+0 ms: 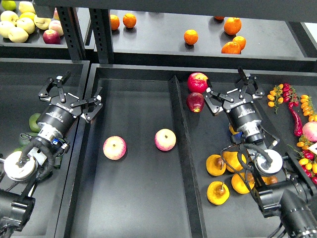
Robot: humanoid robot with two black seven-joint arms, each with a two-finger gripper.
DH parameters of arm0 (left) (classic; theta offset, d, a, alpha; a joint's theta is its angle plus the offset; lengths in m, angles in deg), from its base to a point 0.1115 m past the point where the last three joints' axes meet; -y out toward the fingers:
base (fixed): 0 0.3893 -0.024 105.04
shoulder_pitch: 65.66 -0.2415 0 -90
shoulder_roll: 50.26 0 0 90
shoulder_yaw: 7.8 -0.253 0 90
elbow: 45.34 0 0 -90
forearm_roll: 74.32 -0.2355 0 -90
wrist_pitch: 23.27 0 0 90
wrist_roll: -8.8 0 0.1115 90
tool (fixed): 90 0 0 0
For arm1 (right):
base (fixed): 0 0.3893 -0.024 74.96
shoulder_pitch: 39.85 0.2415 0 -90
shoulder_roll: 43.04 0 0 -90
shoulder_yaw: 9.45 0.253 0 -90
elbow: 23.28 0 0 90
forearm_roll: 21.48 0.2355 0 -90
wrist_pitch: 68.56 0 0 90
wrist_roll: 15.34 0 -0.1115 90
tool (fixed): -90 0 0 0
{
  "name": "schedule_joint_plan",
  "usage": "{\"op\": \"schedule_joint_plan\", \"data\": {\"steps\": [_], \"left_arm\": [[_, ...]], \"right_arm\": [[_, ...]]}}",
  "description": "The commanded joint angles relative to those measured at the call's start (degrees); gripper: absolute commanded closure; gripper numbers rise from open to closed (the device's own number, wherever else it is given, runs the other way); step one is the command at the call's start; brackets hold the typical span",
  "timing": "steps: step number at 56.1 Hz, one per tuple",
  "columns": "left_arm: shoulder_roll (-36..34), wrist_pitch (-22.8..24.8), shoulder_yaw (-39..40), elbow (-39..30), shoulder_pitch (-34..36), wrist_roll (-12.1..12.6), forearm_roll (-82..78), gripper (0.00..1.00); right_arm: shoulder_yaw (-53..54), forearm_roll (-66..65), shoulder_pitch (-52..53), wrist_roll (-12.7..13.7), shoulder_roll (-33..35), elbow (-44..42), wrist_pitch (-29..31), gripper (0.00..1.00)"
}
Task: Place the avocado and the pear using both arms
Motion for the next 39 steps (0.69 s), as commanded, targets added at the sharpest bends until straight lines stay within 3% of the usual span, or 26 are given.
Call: {"op": "schedule_joint_plan", "data": {"steps": [1, 25, 39], "left_arm": [[0.00, -0.05, -0.32, -1.97, -2.20, -0.01, -0.02, 0.00], [0.00, 0.04, -0.93, -6.45, -7.56, 0.08, -0.55, 0.00], [0.00, 0.65, -1.90, -8.38, -11.07, 0.35, -0.55, 0.00]], "right_arm": [[-0.11, -0.11, -3.27, 0.20, 0.00, 3.38, 0.02, 0.00], [-0.20, -0.02, -16.28, 0.28, 0.00, 15.07, 0.54, 0.00], [-0.02, -0.02, -18.13, 0.28, 0.00, 16.13, 0.54, 0.00]]}}
